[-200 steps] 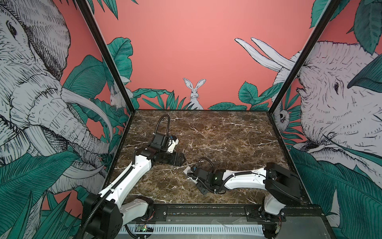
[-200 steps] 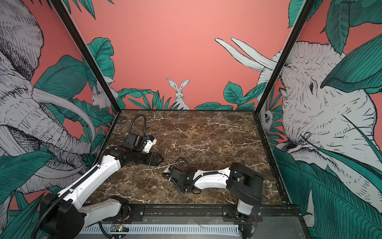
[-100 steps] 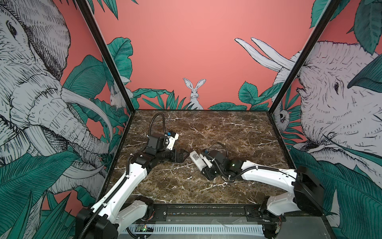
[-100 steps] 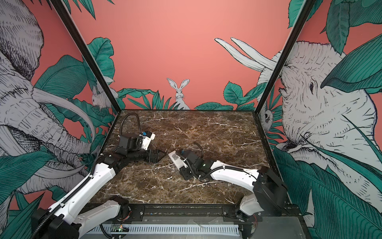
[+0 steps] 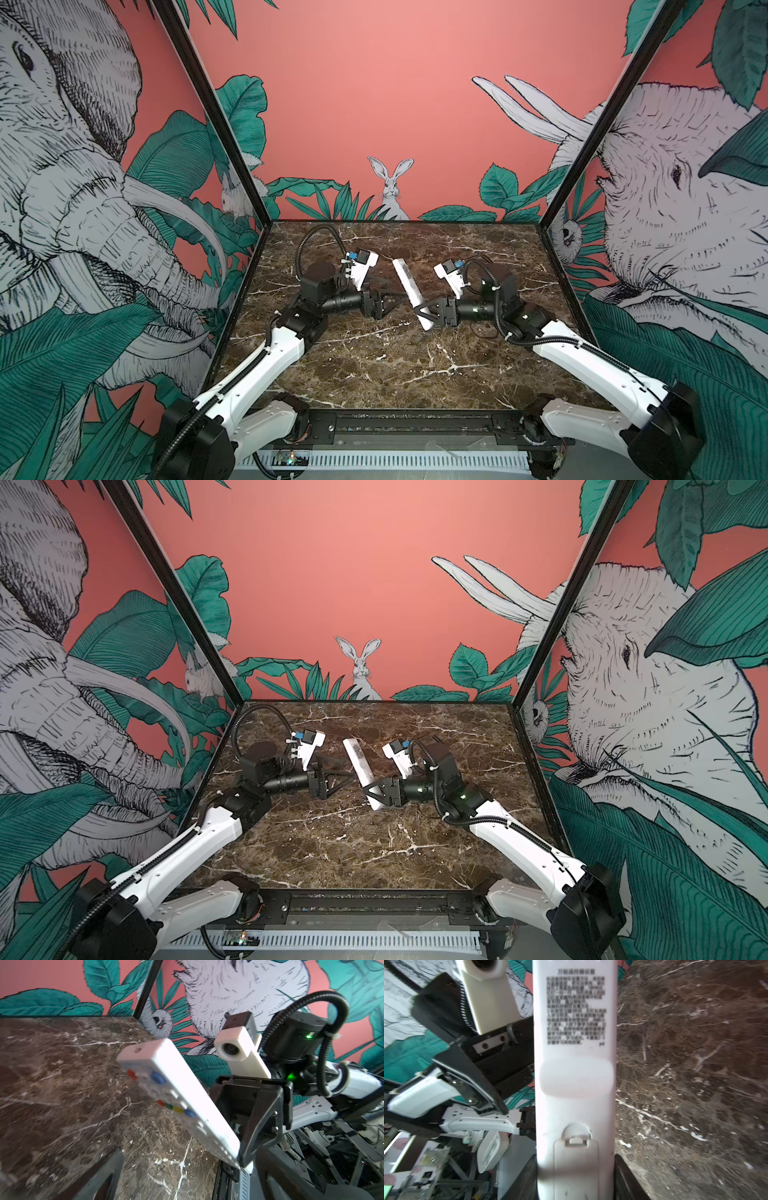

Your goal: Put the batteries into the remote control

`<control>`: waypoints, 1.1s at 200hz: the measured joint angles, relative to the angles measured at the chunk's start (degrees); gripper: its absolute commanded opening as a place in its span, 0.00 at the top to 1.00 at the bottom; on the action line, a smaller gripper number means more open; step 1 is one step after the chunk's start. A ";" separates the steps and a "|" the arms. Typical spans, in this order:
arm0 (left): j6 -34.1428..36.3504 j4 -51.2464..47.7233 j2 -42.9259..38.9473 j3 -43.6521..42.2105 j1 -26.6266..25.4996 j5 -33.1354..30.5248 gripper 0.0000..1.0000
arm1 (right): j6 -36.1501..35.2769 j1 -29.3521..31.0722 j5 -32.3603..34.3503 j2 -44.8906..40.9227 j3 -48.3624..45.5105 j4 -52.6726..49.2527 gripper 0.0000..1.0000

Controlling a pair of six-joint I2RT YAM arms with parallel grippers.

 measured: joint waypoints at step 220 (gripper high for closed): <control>-14.80 20.79 6.36 3.06 -3.32 7.06 0.58 | 20.50 -1.36 -13.68 4.39 -7.08 37.77 0.37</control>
